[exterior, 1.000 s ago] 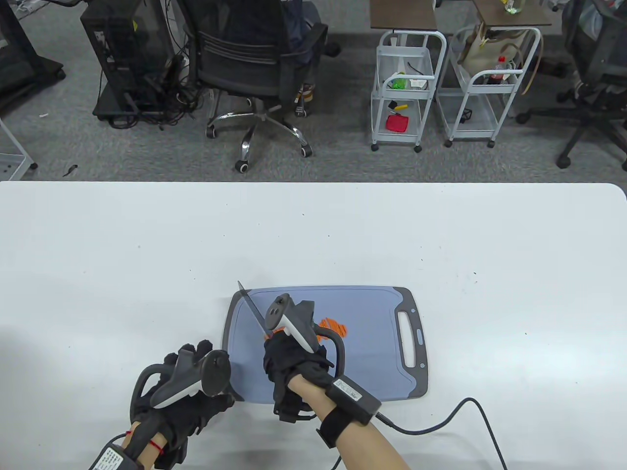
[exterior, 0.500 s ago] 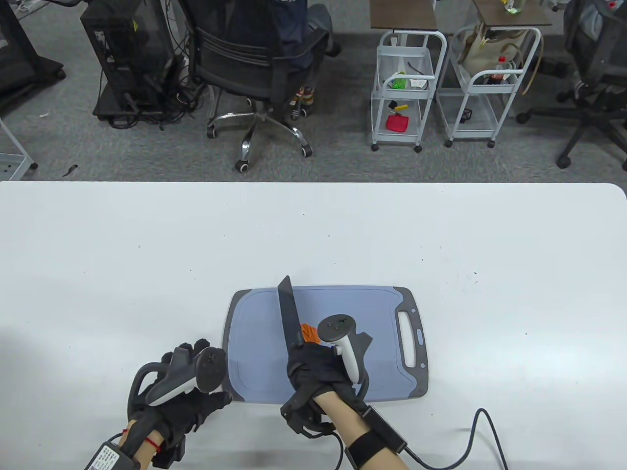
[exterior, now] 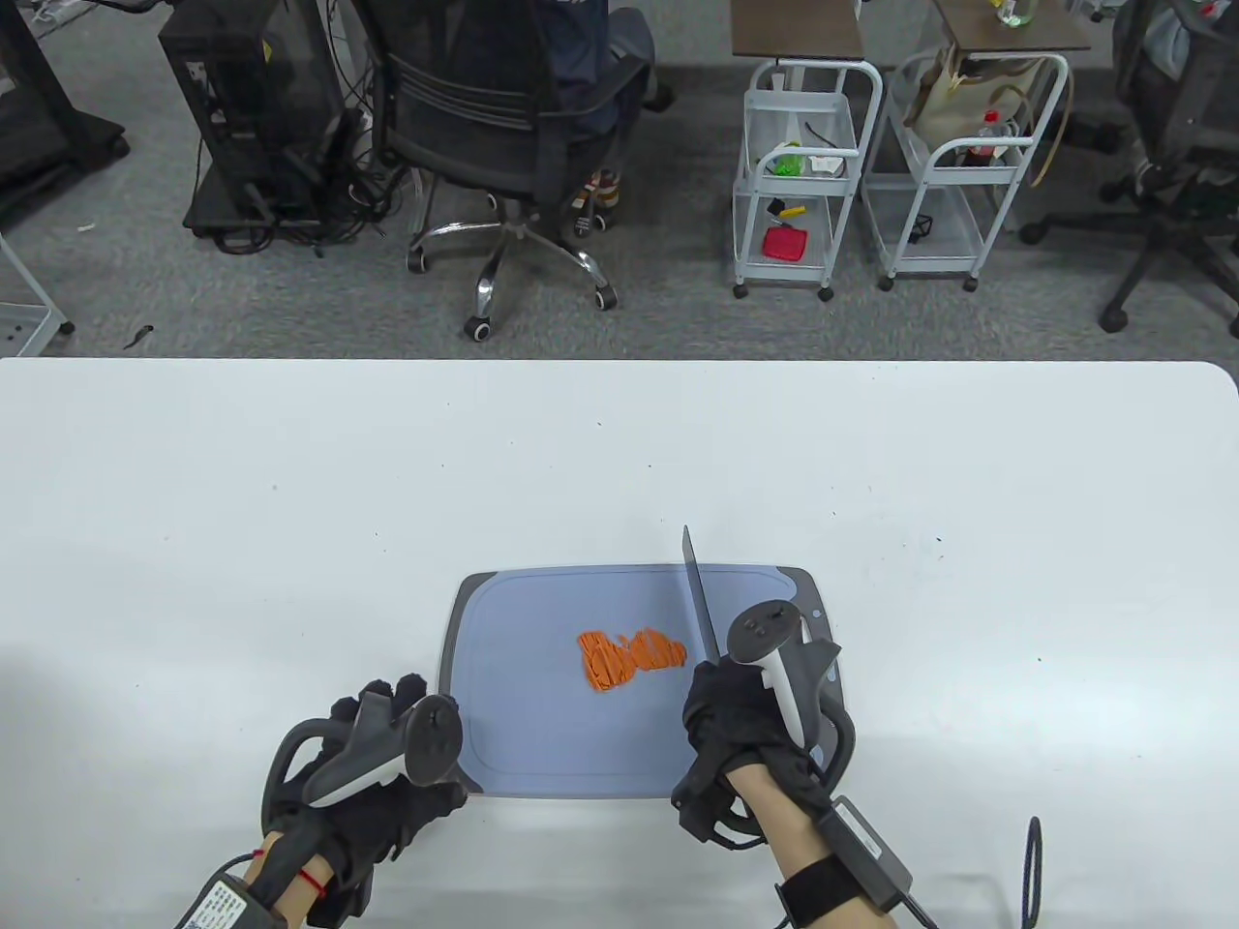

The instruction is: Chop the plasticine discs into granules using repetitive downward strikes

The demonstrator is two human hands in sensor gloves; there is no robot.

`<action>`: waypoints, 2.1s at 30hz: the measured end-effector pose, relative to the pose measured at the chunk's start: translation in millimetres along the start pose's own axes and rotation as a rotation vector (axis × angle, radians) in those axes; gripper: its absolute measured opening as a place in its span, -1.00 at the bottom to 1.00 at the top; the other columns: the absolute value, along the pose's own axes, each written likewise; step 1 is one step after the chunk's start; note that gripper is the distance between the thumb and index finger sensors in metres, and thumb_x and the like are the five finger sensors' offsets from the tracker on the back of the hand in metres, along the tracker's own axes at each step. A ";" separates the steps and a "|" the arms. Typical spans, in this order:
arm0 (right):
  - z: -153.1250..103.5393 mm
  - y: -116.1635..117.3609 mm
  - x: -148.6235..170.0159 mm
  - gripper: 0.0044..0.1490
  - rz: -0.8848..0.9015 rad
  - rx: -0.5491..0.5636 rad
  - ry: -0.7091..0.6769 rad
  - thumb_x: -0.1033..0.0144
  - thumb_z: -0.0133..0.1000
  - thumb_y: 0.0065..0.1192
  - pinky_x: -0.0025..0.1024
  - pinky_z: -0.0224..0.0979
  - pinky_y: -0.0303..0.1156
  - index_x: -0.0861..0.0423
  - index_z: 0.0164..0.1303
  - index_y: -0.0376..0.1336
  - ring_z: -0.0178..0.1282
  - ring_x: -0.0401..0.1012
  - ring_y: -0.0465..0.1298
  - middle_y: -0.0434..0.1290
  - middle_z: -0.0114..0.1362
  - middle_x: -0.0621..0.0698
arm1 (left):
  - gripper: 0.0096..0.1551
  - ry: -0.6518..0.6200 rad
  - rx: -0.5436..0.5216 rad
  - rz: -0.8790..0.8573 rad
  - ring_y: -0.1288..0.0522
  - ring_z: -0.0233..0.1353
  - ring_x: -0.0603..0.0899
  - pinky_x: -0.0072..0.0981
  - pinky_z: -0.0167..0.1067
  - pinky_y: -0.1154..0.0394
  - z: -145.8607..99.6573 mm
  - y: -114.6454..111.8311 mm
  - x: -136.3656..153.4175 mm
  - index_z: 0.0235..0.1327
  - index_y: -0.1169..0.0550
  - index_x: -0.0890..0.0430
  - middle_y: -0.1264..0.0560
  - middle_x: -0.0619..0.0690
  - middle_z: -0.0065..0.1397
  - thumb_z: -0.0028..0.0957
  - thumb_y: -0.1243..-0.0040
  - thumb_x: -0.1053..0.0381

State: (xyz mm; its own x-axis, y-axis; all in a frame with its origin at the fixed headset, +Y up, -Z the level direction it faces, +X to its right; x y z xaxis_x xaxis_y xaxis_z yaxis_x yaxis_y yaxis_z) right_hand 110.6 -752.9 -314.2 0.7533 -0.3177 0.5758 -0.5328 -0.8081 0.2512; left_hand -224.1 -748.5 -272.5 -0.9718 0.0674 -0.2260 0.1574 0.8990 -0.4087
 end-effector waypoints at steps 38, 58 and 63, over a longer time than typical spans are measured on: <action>14.6 -19.4 -125.8 -0.44 -0.521 0.179 -0.984 0.12 -0.05 0.49 0.08 -0.13 0.59 0.07 0.10 0.61 -0.53 -0.02 0.74 0.72 -0.19 0.10 | 0.09 -0.001 -0.022 0.058 -0.13 0.66 0.51 0.42 0.49 -0.07 -4.8 0.4 -8.3 0.59 -0.16 -0.07 -0.04 0.21 0.77 -0.29 0.01 -0.44; 48.6 14.2 -135.2 -0.32 -0.752 0.106 -1.011 -0.12 -0.15 0.37 0.03 -0.28 0.63 0.17 -0.06 0.47 -0.71 -0.12 0.70 0.65 -0.46 -0.09 | 0.09 0.043 0.003 0.037 -0.13 0.66 0.51 0.43 0.49 -0.07 -1.1 -0.4 5.1 0.59 -0.16 -0.07 -0.04 0.21 0.77 -0.29 0.01 -0.44; 52.8 21.2 -136.1 -0.31 -0.688 0.099 -1.036 -0.15 -0.13 0.33 0.01 -0.29 0.64 0.18 -0.08 0.46 -0.73 -0.14 0.70 0.64 -0.48 -0.11 | 0.08 0.060 0.024 0.016 -0.13 0.66 0.51 0.43 0.49 -0.07 4.1 -1.1 8.9 0.59 -0.16 -0.06 -0.04 0.21 0.77 -0.29 0.01 -0.44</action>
State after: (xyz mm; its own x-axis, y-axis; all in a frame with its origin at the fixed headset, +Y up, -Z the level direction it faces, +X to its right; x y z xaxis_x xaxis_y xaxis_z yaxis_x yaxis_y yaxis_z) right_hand 17.1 -753.0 -428.3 0.8369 -0.0190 -0.5470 0.0894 -0.9812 0.1710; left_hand -232.2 -750.6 -277.8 -0.9777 0.1085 -0.1796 0.1768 0.8869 -0.4267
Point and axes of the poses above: the tracker on the back of each hand, its own x axis roughly to the little-finger side, its own z axis roughly from the wrist to the fingertips, y = z × x, the point moved 3 cm from there along z, roughly from the wrist to the fingertips
